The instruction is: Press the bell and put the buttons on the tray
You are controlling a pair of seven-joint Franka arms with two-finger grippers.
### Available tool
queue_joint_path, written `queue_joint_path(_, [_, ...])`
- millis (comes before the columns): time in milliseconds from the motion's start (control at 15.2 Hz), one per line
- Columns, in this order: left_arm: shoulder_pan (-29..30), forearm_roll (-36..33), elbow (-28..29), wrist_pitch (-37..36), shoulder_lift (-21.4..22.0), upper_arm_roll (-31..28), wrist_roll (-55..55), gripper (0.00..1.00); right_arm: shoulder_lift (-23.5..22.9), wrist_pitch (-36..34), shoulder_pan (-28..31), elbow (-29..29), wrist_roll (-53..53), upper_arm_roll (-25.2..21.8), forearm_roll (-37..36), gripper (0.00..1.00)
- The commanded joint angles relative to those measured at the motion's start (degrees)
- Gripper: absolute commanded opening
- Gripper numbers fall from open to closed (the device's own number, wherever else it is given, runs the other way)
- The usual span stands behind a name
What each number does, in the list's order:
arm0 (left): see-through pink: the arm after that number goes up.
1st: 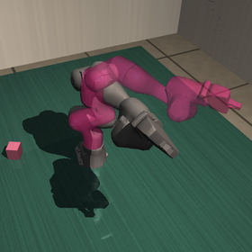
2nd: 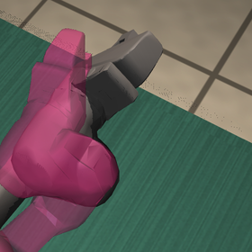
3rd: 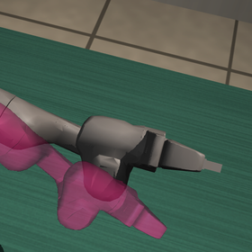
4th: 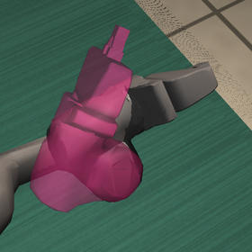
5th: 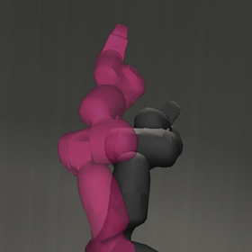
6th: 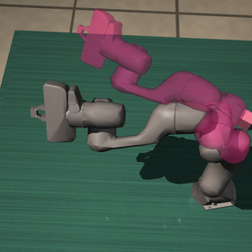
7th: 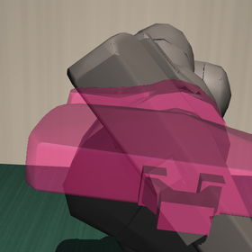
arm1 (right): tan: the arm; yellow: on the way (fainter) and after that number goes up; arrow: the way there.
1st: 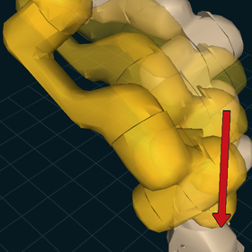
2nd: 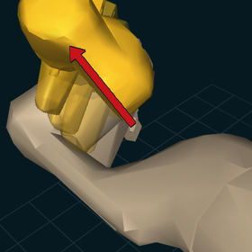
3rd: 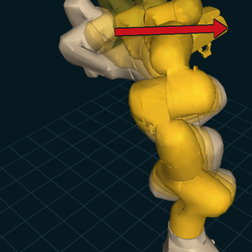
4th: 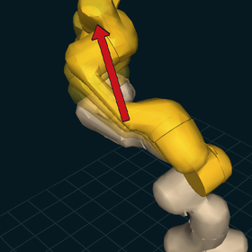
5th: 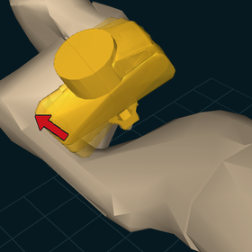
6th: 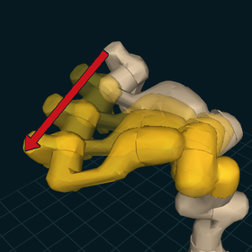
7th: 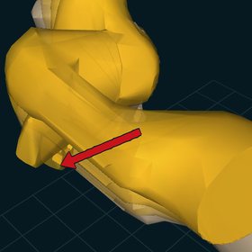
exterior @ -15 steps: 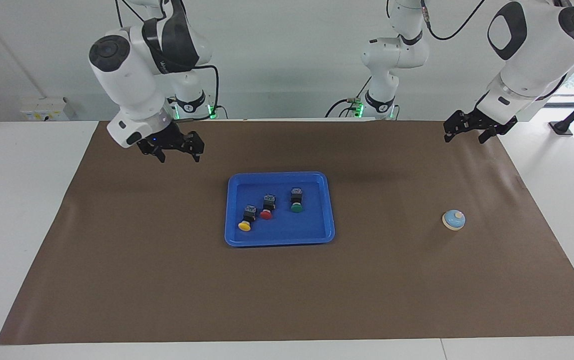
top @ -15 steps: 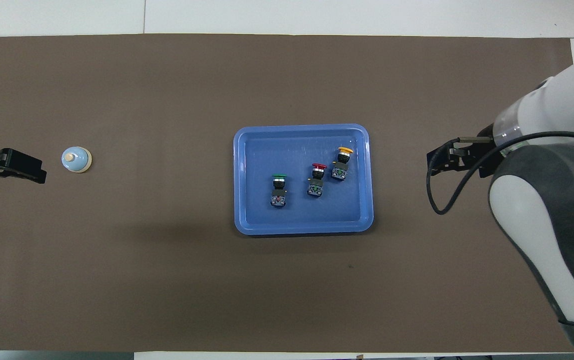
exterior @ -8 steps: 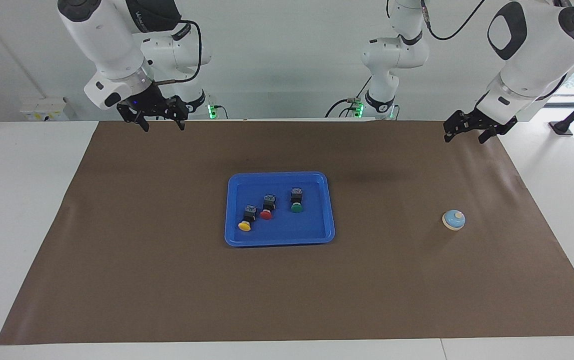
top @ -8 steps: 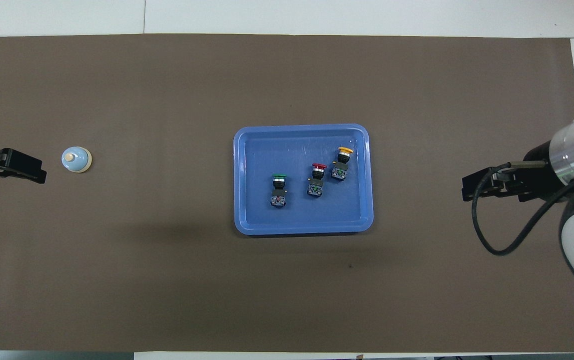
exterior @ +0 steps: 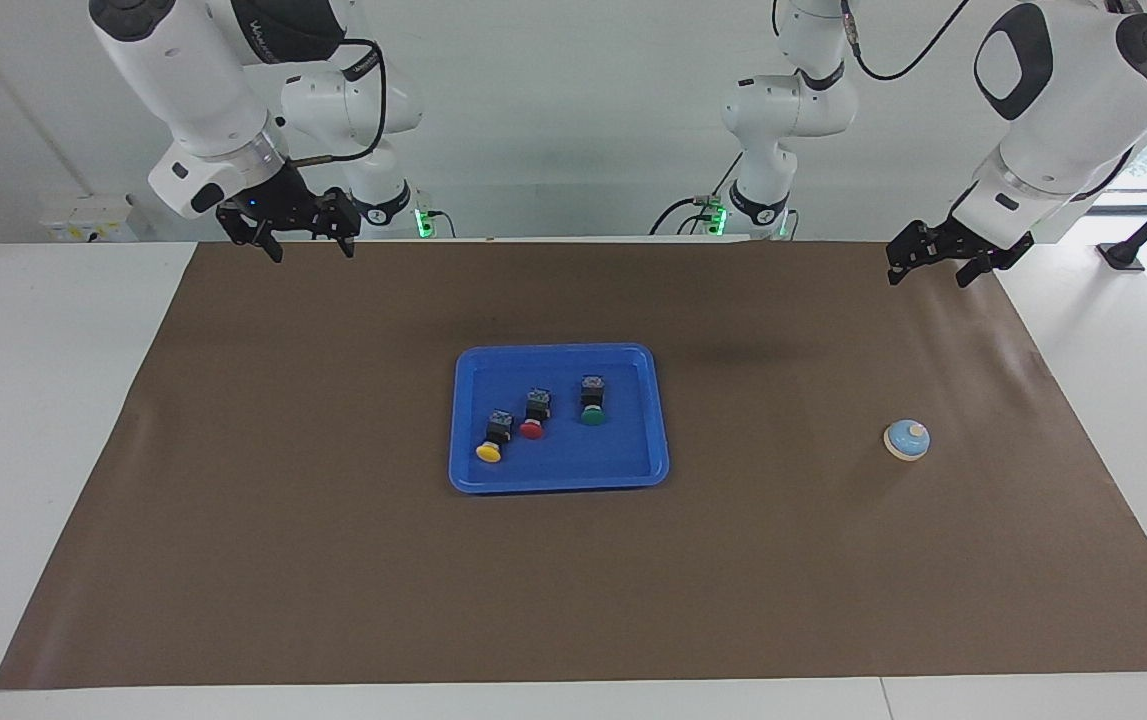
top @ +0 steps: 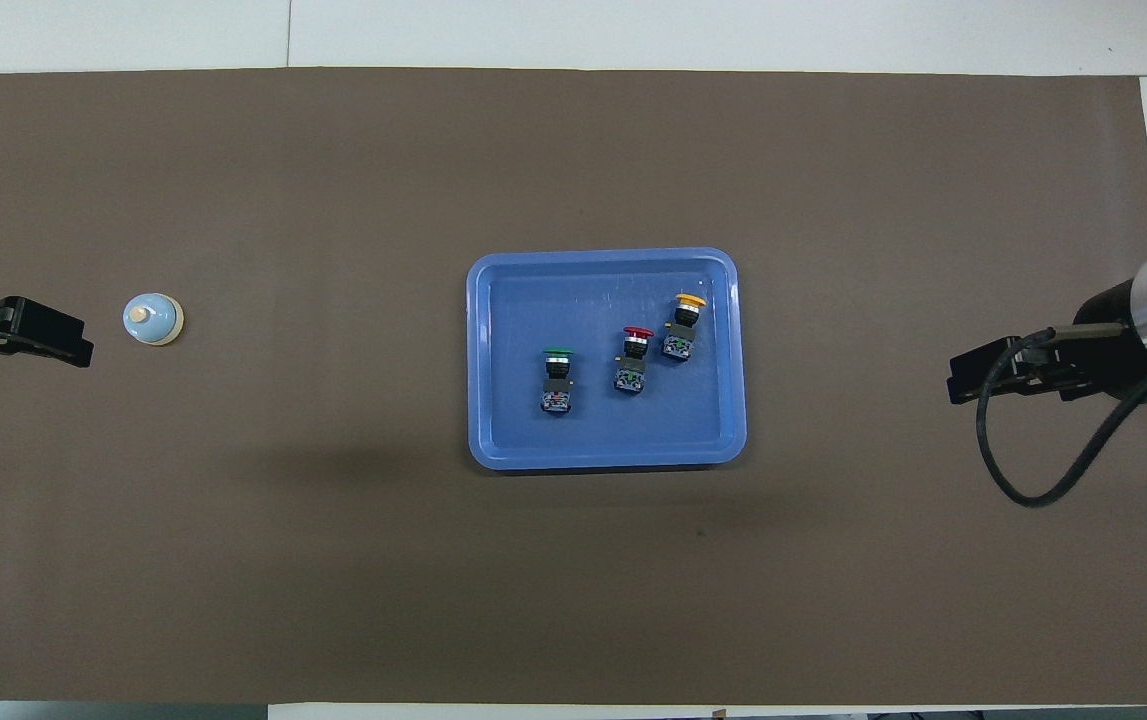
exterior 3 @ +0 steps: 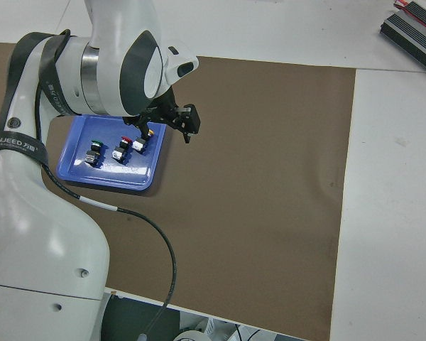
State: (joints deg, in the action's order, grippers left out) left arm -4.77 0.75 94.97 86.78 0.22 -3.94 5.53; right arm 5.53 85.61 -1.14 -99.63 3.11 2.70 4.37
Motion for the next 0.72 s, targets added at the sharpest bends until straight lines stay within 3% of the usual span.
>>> queue_joint_path(0, [0.2,-0.7,0.1,0.0,0.7,0.1,-0.2,1.0,-0.6,-1.3,1.2,2.2,-1.7,0.9,-1.2,1.0])
queue_joint_path(328, [0.2,-0.7,0.1,0.0,0.7,0.1,-0.2,1.0,-1.8,-2.5,2.6,4.2,-2.7,0.5,-1.3,1.0])
queue_joint_path(657, [0.2,-0.7,0.1,0.0,0.7,0.1,-0.2,1.0,-4.8,-7.0,3.8,10.2,-4.6,1.0,-3.8,1.0])
